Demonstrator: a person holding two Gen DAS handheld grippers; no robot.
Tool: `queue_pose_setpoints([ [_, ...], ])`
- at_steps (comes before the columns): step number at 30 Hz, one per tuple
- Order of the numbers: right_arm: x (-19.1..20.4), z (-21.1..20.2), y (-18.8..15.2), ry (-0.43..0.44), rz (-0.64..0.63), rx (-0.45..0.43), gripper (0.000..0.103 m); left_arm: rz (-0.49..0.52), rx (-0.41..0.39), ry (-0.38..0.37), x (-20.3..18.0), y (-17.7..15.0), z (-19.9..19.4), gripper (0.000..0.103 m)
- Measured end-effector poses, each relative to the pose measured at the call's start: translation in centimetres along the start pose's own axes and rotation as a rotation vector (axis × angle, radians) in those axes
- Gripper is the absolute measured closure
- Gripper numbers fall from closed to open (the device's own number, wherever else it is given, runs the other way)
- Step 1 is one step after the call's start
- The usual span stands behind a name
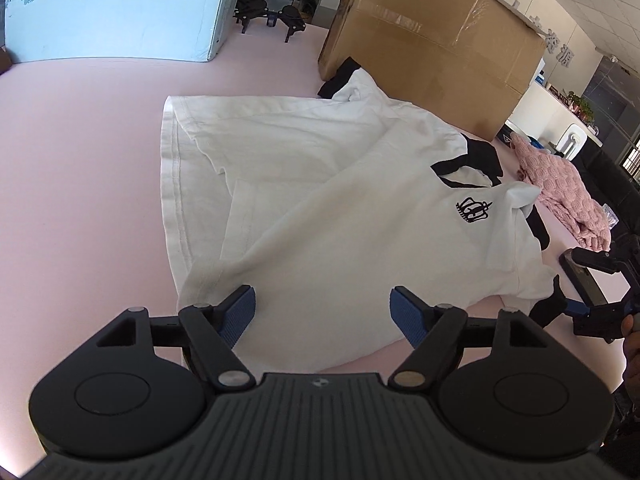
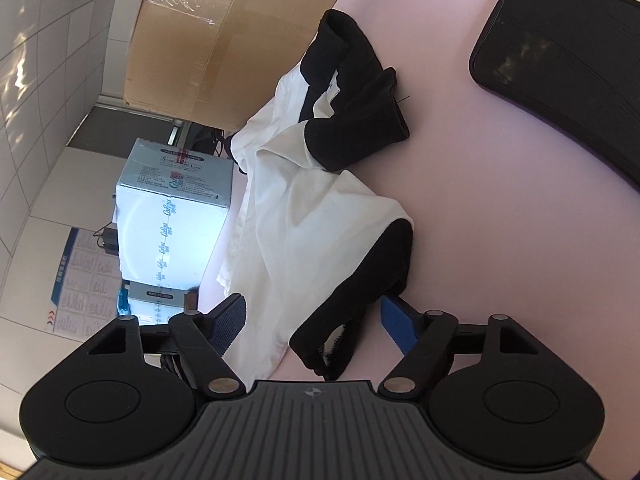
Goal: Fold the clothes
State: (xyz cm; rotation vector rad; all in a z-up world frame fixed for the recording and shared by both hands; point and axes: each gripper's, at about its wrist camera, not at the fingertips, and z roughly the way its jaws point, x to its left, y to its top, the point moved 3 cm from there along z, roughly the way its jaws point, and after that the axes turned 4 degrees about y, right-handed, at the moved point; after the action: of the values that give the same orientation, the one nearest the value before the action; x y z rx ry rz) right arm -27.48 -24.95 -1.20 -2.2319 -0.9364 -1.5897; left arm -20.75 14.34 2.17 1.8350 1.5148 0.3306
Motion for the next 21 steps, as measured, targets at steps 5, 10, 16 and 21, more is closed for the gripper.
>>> queue_pose_setpoints([
  [5,0.2,0.2,0.1,-0.032,-0.051,-0.069,0.072,0.033,-0.011,0.009,-0.1,-0.5,0.0,0.031],
  [10,0.9,-1.0,0.1,-0.066,-0.147,-0.16,0.092,0.065,-0.031,0.032,-0.6,-0.7,0.2,0.03],
  [16,-0.1,-0.8,0.6,-0.082,-0.106,-0.129,0.089,0.099,-0.042,0.051,-1.1,-0.8,0.4,0.026],
  [21,-1.0,-0.1,0.7,-0.087,-0.032,-0.123,0.07,0.088,-0.044,0.046,-1.0,-0.8,0.4,0.026],
])
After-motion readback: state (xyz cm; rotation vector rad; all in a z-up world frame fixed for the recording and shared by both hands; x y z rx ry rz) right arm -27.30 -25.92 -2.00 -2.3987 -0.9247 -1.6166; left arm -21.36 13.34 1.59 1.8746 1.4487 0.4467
